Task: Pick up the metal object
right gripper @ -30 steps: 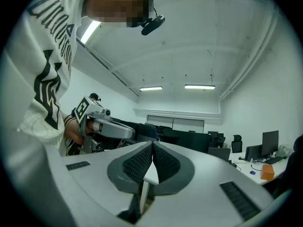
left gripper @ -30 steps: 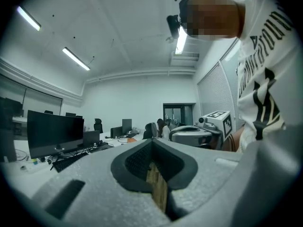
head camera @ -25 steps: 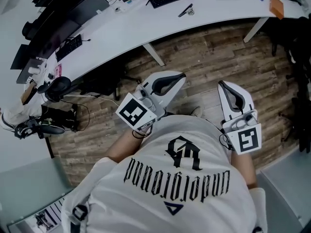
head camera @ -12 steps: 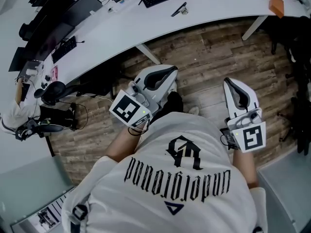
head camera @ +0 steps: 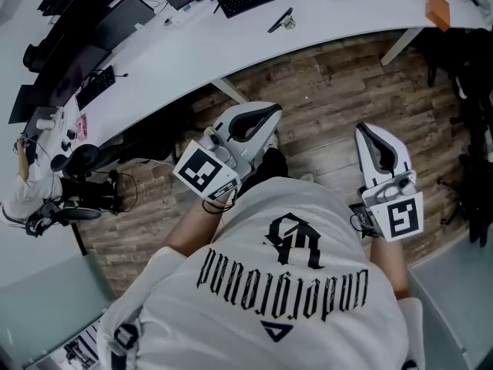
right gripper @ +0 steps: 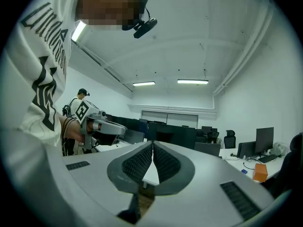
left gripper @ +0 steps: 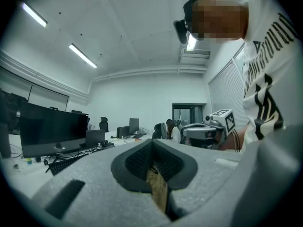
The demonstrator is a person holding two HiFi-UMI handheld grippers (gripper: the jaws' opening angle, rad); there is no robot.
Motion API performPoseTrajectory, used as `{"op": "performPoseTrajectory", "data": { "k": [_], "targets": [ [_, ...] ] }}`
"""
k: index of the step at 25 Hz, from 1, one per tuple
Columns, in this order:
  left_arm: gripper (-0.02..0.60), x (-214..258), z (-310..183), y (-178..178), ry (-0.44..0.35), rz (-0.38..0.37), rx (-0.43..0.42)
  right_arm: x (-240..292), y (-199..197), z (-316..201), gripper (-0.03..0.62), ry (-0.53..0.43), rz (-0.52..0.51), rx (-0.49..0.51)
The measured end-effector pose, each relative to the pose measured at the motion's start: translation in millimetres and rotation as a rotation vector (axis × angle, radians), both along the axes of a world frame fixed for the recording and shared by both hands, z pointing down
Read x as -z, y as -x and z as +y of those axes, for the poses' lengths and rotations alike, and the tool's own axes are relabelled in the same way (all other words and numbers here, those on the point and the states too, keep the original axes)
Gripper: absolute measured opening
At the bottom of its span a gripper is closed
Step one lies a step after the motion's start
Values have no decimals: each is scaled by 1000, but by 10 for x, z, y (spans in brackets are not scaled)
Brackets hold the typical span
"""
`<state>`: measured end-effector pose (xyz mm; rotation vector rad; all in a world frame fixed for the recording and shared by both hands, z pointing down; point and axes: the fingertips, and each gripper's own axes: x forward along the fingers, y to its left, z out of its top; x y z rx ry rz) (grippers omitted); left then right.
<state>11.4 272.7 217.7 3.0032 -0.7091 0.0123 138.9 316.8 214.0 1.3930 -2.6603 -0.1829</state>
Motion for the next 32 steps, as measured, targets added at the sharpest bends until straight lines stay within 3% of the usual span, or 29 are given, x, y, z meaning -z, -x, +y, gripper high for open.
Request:
{"op": "performPoseTrajectory", "data": {
  "k": [6, 21, 32],
  "targets": [
    [14, -69, -407, 104, 12, 3, -19, -40, 171, -483, 15, 1, 7, -4],
    [14, -51, -1879, 876, 20, 3, -54, 11, 1018, -2045, 17, 19, 1, -29],
    [14, -13, -2304, 1105, 14, 6, -85, -67, 1334, -2419, 17, 47, 13, -38]
  ]
}}
